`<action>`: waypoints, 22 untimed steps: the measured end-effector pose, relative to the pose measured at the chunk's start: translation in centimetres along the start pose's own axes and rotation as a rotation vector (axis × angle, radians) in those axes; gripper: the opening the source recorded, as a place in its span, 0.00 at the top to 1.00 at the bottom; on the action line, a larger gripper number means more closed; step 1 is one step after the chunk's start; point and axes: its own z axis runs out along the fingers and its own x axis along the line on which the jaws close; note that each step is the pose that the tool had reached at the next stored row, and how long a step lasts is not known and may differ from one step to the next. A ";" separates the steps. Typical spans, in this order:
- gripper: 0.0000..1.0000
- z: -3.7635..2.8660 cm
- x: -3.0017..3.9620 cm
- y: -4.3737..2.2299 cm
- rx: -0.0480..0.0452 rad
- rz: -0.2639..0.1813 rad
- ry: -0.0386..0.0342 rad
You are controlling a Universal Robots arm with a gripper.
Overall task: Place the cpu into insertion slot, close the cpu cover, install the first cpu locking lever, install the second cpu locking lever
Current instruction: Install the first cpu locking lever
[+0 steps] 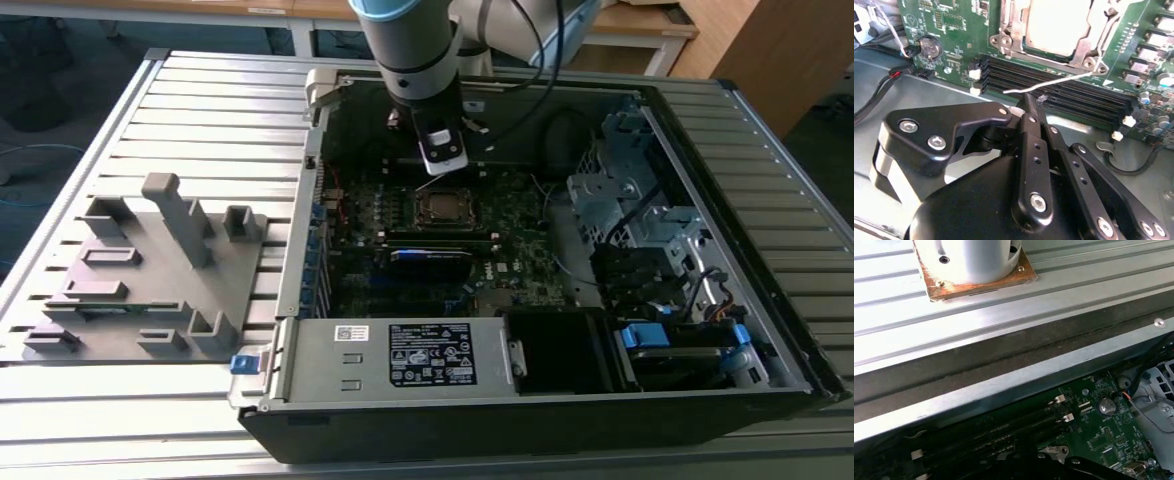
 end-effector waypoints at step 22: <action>0.90 0.06 -0.26 -1.84 -0.0534 0.014 0.0130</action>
